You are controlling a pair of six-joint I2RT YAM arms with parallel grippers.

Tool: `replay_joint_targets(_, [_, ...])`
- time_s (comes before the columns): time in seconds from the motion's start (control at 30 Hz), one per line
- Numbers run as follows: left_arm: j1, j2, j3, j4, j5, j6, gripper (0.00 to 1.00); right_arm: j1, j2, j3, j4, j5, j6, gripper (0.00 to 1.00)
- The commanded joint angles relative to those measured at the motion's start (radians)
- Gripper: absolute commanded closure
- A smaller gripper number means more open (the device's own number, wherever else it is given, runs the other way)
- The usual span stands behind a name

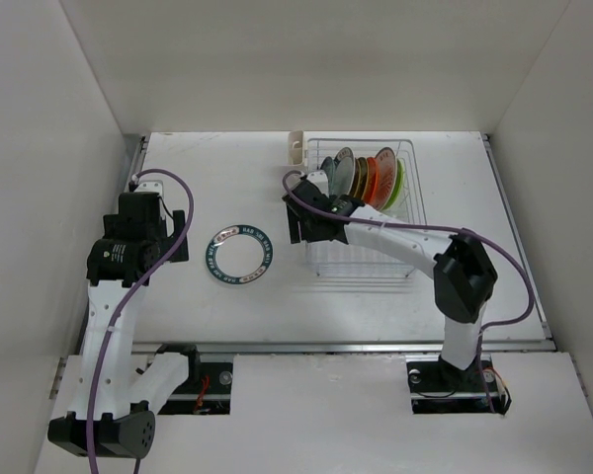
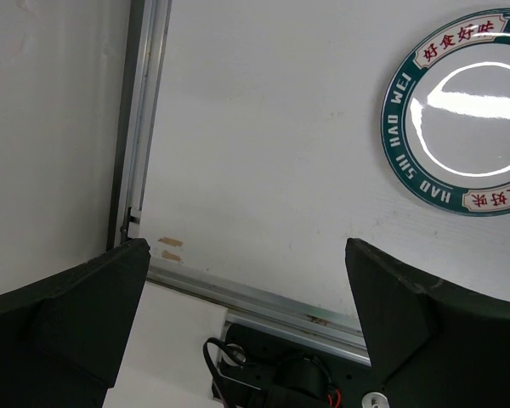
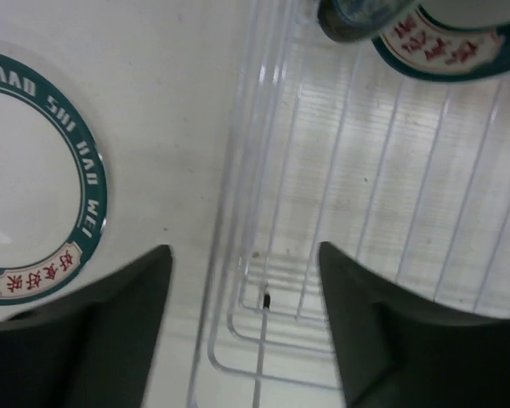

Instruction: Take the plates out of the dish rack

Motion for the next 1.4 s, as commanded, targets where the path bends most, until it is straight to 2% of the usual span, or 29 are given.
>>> replay_joint_targets(0.0, [0.003, -0.016, -0.006, 0.012, -0.002, 0.008, 0.0, -0.008, -0.102, 0.019, -0.078, 0.063, -0.047, 0.16])
replay_joint_targets(0.03, [0.003, -0.016, -0.006, 0.012, -0.002, 0.008, 0.0, -0.008, -0.149, 0.043, -0.088, 0.083, -0.047, 0.09])
replay_joint_targets(0.2, [0.003, -0.016, -0.006, 0.012, -0.002, 0.008, 0.0, -0.069, -0.304, 0.115, -0.087, 0.182, -0.069, 0.07])
replay_joint_targets(0.27, [0.003, -0.016, -0.006, 0.012, -0.002, 0.008, 0.0, -0.171, -0.361, 0.125, -0.056, 0.127, -0.08, 0.07])
replay_joint_targets(0.33, [0.003, -0.016, -0.006, 0.012, -0.002, 0.008, 0.0, -0.309, -0.371, 0.114, -0.047, 0.061, -0.08, 0.07])
replay_joint_targets(0.4, [0.003, -0.016, -0.006, 0.012, -0.002, 0.008, 0.0, -0.395, -0.362, 0.114, -0.047, -0.033, -0.08, 0.07])
replay_joint_targets(0.53, [0.003, -0.016, -0.006, 0.012, 0.007, 0.026, 0.0, -0.561, -0.299, 0.132, -0.026, -0.157, -0.08, 0.12])
replay_joint_targets(0.57, [0.003, -0.016, -0.006, 0.012, 0.007, 0.026, 0.0, -0.589, -0.286, 0.132, -0.025, -0.179, -0.08, 0.2])
replay_joint_targets(0.63, [0.003, -0.016, -0.006, 0.021, 0.007, 0.026, 0.0, -0.658, -0.25, 0.132, 0.014, -0.232, -0.08, 0.27])
replay_joint_targets(0.67, [0.003, -0.016, -0.006, 0.021, 0.007, 0.035, 0.0, -0.673, -0.234, 0.132, 0.024, -0.249, -0.08, 0.35])
replay_joint_targets(0.77, [0.003, -0.016, -0.006, 0.021, 0.018, 0.035, 0.0, -0.693, -0.184, 0.132, 0.054, -0.308, -0.115, 0.43])
replay_joint_targets(0.97, [0.003, -0.016, -0.017, 0.021, 0.037, 0.044, 0.0, -0.704, -0.113, 0.123, 0.065, -0.286, -0.116, 0.44])
replay_joint_targets(1.17, [0.003, -0.016, -0.026, 0.021, 0.046, 0.044, 0.0, -0.704, -0.058, 0.112, 0.083, -0.24, -0.116, 0.51])
replay_joint_targets(1.33, [0.003, -0.016, -0.026, 0.012, 0.046, 0.044, 0.0, -0.704, -0.093, 0.065, 0.14, -0.259, -0.107, 0.51])
replay_joint_targets(1.37, [0.003, -0.016, -0.026, 0.012, 0.046, 0.044, 0.0, -0.704, -0.104, 0.065, 0.14, -0.259, -0.107, 0.44])
